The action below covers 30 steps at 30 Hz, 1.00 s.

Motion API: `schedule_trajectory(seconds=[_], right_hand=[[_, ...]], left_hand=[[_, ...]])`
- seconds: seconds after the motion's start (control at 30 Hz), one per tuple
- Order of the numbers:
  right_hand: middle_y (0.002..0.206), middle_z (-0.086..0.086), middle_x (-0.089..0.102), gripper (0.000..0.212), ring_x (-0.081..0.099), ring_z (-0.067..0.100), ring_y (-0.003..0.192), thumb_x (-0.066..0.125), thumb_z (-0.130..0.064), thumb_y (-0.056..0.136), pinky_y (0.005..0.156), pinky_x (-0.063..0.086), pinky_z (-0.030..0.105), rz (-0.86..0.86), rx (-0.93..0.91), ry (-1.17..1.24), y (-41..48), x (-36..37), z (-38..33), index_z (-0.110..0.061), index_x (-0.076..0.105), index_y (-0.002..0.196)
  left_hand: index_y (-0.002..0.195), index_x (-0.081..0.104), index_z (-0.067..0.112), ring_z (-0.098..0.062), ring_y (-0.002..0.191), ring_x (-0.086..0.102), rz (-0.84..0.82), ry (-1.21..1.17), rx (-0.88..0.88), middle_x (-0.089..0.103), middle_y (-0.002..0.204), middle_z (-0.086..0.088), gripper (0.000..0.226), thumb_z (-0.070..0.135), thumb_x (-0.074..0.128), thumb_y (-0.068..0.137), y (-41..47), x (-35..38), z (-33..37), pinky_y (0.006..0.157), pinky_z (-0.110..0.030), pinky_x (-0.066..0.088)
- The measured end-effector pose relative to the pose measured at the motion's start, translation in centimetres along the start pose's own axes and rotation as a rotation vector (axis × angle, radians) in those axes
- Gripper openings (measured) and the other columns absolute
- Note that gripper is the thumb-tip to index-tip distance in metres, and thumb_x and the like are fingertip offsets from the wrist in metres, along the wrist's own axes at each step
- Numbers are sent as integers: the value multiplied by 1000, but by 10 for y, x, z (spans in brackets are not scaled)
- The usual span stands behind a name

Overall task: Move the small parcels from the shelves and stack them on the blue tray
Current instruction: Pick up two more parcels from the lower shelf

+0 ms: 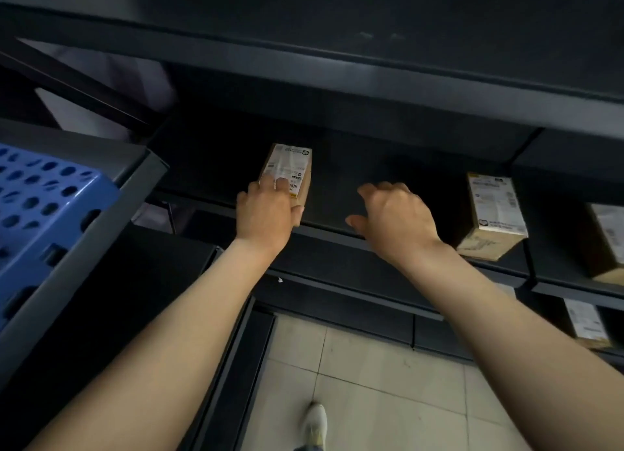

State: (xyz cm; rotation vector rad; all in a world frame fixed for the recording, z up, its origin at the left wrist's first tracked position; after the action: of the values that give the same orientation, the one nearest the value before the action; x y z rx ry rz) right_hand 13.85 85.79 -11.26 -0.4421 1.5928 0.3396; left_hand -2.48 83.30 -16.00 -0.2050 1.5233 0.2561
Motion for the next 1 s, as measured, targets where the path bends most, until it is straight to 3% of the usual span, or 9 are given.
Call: schedule_trajectory(seconds=[0.2,0.5,0.77,1.0], right_hand=[[119,11,58,48,52,28,113,53,-40,93,86,47,35,-48,9,12,23,17,2,-11,49,131],[122,11,57,49,51,27,115,51,-41,94,87,46,34,-101,41,34,33,25,13,-13,47,133],[124,12,54,48,48,30,117,54,-41,93,90,44,37,-69,217,68,13,23,71,-13,48,132],[137,15,37,62,36,37,125,56,-47,89,98,37,43,-68,442,12,-3,31,160,-11,39,136]], left_hand=[[127,44,3,-36,109,46,0,-14,-115,41,127,-21,70,58,51,85,27,27,-2,87,-45,43],[135,29,15,-42,110,45,-49,-175,-236,40,126,-27,69,49,59,83,43,38,4,86,-49,45],[130,32,11,-37,109,42,30,-320,-145,39,123,-20,77,51,67,74,17,1,75,76,-44,46],[124,35,10,-34,107,43,100,-296,-86,40,120,-18,78,55,69,70,-4,-12,149,71,-38,43]])
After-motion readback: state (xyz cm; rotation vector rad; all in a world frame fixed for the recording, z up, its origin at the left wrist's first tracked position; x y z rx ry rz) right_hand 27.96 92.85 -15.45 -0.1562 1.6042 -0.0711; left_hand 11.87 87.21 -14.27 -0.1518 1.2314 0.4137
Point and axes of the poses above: each hand's wrist, its own y-axis towards the middle knuckle, its own x-axis out of the palm, z = x × y, the point moved 2 cm from there along y, towards the middle knuckle
